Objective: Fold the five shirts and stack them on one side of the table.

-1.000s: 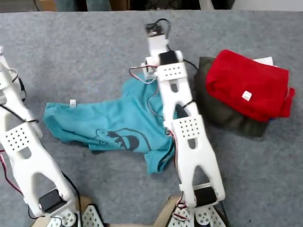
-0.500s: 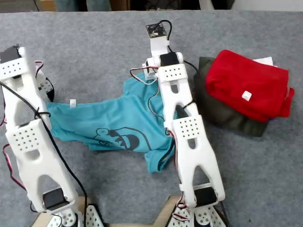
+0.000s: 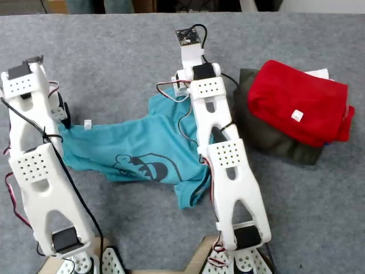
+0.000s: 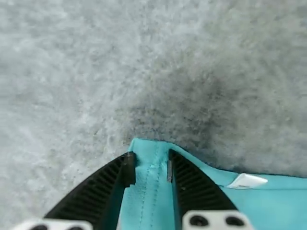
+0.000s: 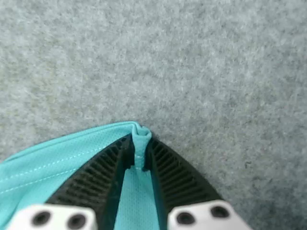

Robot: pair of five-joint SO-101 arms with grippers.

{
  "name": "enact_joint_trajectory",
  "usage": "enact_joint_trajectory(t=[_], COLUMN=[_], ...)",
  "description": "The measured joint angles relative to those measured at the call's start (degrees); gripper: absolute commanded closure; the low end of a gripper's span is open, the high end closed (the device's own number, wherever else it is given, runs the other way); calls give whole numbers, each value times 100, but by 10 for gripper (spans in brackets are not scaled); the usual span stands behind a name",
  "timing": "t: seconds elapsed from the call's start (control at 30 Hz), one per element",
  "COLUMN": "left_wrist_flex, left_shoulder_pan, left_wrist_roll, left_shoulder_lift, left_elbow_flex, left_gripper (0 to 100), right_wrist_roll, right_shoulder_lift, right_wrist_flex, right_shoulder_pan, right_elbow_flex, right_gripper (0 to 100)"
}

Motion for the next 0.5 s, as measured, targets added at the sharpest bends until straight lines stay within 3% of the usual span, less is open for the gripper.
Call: enact_joint_trajectory(t=[0.4,0.5], left_wrist_flex=[18,26], left_shoulder_pan=[-114,-132], left_wrist_roll=[-53,-97], left_shoulder_lift=[492,545], left_elbow_flex=[-413,-510], left_gripper=[860,816], right_wrist_roll=[0,0], right_shoulder_lift=[0,0], right_wrist_flex=[-9,-9], right_shoulder_pan=[0,0], right_elbow_flex=[0,0], right_gripper=[985,985])
